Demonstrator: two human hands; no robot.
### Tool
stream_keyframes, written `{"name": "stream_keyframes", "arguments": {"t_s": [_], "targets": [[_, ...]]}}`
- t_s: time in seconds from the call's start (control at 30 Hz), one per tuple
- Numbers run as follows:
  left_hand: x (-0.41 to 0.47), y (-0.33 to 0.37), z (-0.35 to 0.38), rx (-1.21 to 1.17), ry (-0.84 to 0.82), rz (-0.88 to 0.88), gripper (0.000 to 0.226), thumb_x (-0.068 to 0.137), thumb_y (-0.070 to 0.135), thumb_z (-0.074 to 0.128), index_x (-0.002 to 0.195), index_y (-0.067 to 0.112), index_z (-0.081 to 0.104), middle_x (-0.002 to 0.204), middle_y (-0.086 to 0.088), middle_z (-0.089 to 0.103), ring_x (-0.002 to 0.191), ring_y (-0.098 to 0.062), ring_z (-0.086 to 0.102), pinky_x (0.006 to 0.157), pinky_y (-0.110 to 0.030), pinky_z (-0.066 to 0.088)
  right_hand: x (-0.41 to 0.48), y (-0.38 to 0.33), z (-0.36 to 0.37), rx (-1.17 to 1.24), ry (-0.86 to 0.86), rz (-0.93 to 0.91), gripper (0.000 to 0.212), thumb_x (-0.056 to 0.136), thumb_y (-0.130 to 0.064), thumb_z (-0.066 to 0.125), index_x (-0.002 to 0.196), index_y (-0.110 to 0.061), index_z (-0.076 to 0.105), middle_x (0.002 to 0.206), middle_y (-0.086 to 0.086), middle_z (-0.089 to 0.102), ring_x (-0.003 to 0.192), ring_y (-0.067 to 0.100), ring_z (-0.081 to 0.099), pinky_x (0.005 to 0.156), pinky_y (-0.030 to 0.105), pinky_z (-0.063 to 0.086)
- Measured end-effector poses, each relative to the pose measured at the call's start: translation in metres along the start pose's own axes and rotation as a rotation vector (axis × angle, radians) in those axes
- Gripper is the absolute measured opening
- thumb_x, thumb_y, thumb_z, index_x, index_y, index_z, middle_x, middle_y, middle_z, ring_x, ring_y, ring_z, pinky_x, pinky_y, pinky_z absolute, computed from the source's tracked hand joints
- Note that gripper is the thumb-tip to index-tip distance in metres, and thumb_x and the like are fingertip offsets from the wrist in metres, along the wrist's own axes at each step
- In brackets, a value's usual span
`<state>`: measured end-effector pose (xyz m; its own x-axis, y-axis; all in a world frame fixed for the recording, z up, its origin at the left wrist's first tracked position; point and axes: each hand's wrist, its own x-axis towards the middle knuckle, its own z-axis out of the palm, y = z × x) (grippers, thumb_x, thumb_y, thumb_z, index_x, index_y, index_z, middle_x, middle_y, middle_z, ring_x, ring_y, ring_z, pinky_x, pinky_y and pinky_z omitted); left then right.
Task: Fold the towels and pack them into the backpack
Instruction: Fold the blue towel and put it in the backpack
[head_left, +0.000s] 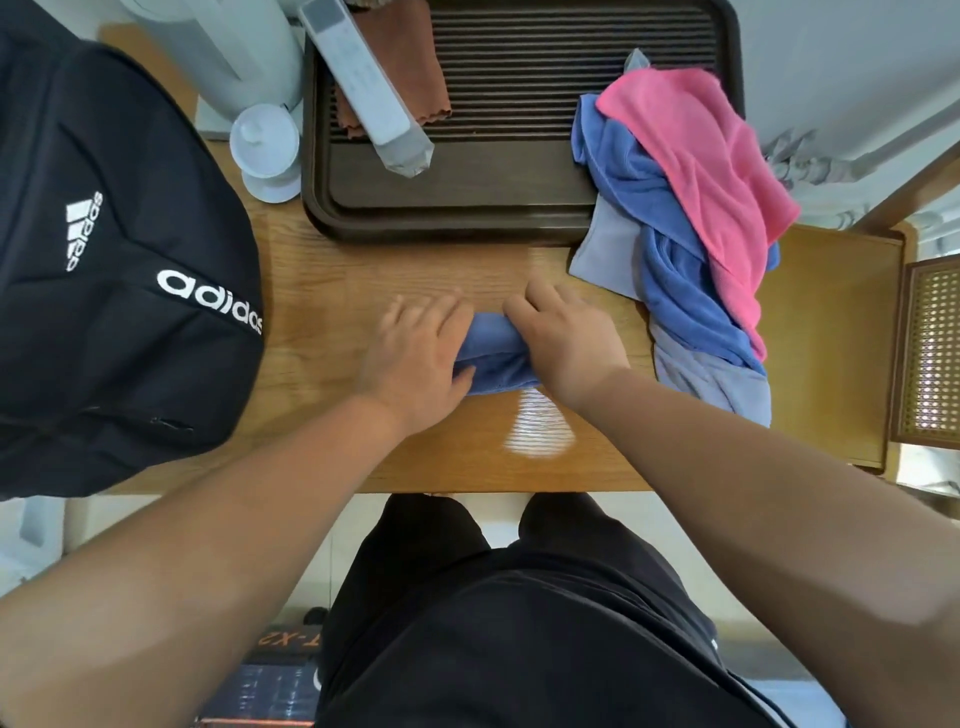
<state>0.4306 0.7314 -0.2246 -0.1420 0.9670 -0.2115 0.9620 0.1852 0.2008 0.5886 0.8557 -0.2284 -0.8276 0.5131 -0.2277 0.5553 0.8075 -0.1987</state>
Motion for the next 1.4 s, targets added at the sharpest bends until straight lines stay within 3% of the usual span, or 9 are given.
{"name": "stream_keyframes", "arguments": {"t_s": [0.07,0.17,0.3,0.4,0.57,0.67,0.87,1.17,1.4], "targets": [[-0.017,0.006,0.007,0.043,-0.075,0.001,0.080,0.094,0.051,0.052,0.158,0.014,0.023,0.165,-0.007,0.023,0.151,-0.028,0.024,0.124,-0.052,0.014,-0.008,-0.003,0.005,0.000,0.057,-0.010,0.045,0.066,-0.005,0.081,0.101,-0.015,0.055,0.097,0.007,0.052,0.080,0.029,0.053,0.057,0.035,0.033],[-0.035,0.013,0.022,0.126,-0.146,-0.010,0.088,0.098,0.061,0.034,0.159,0.014,-0.008,0.169,-0.008,-0.006,0.156,-0.027,-0.002,0.124,-0.054,0.000,-0.019,-0.003,0.015,-0.044,0.107,-0.027,0.040,0.072,-0.012,0.075,0.108,-0.014,0.057,0.103,0.009,0.053,0.083,0.030,0.051,0.065,0.040,0.043],[-0.042,0.019,0.034,0.148,-0.165,-0.038,0.091,0.098,0.065,0.027,0.155,0.013,-0.022,0.165,-0.010,-0.021,0.154,-0.029,-0.015,0.124,-0.055,-0.004,-0.037,-0.001,0.020,-0.072,0.071,-0.015,0.043,0.086,-0.032,0.059,0.125,-0.015,0.055,0.126,0.012,0.052,0.100,0.033,0.052,0.080,0.046,0.045],[-0.043,0.019,0.042,0.161,-0.173,-0.035,0.095,0.097,0.065,0.031,0.153,0.013,-0.025,0.164,-0.010,-0.026,0.152,-0.029,-0.021,0.123,-0.055,-0.005,-0.051,0.001,0.020,-0.101,0.011,-0.025,0.053,0.097,-0.045,0.050,0.141,-0.014,0.049,0.144,0.013,0.047,0.121,0.034,0.050,0.093,0.048,0.046],[-0.051,0.018,0.056,0.189,-0.204,-0.015,0.101,0.095,0.068,0.032,0.152,0.010,-0.028,0.160,-0.014,-0.034,0.149,-0.032,-0.028,0.123,-0.057,-0.004,-0.065,-0.001,0.015,-0.190,-0.122,-0.101,0.070,0.103,-0.058,0.026,0.150,-0.009,0.044,0.160,0.014,0.034,0.149,0.032,0.029,0.116,0.050,0.029],[-0.052,0.026,0.059,0.103,-0.239,-0.062,0.106,0.094,0.067,0.038,0.151,0.010,-0.031,0.157,-0.014,-0.040,0.147,-0.033,-0.033,0.122,-0.059,-0.003,-0.043,-0.015,0.003,-0.012,-0.020,0.003,0.058,0.105,-0.049,0.021,0.146,-0.017,0.048,0.160,0.007,0.036,0.152,0.027,0.022,0.123,0.048,0.020],[-0.050,0.029,0.058,0.029,-0.278,-0.094,0.100,0.098,0.060,0.037,0.147,0.012,-0.035,0.155,-0.012,-0.044,0.145,-0.030,-0.037,0.123,-0.059,-0.001,0.005,-0.029,0.017,-0.037,-0.131,0.095,0.061,0.106,-0.049,0.015,0.161,-0.022,0.011,0.170,0.004,0.003,0.156,0.026,-0.007,0.125,0.054,0.002],[-0.025,0.021,0.042,-0.256,-0.025,-0.248,0.070,0.102,0.051,0.015,0.156,0.022,-0.017,0.165,-0.001,-0.021,0.154,-0.020,-0.016,0.124,-0.051,-0.007,0.001,-0.011,0.042,-0.062,-0.075,0.045,0.065,0.105,-0.052,0.016,0.161,-0.019,0.009,0.169,0.008,0.000,0.155,0.030,-0.008,0.124,0.057,0.002],[0.005,0.011,0.056,-0.141,-0.098,-0.283,0.069,0.101,0.053,0.009,0.157,0.022,-0.016,0.167,-0.003,-0.021,0.153,-0.025,-0.018,0.123,-0.057,-0.006,0.002,0.006,0.052,0.159,-0.031,-0.029,0.066,0.106,-0.047,0.026,0.161,-0.012,0.014,0.169,0.006,0.010,0.156,0.028,-0.004,0.126,0.050,0.007]]}}
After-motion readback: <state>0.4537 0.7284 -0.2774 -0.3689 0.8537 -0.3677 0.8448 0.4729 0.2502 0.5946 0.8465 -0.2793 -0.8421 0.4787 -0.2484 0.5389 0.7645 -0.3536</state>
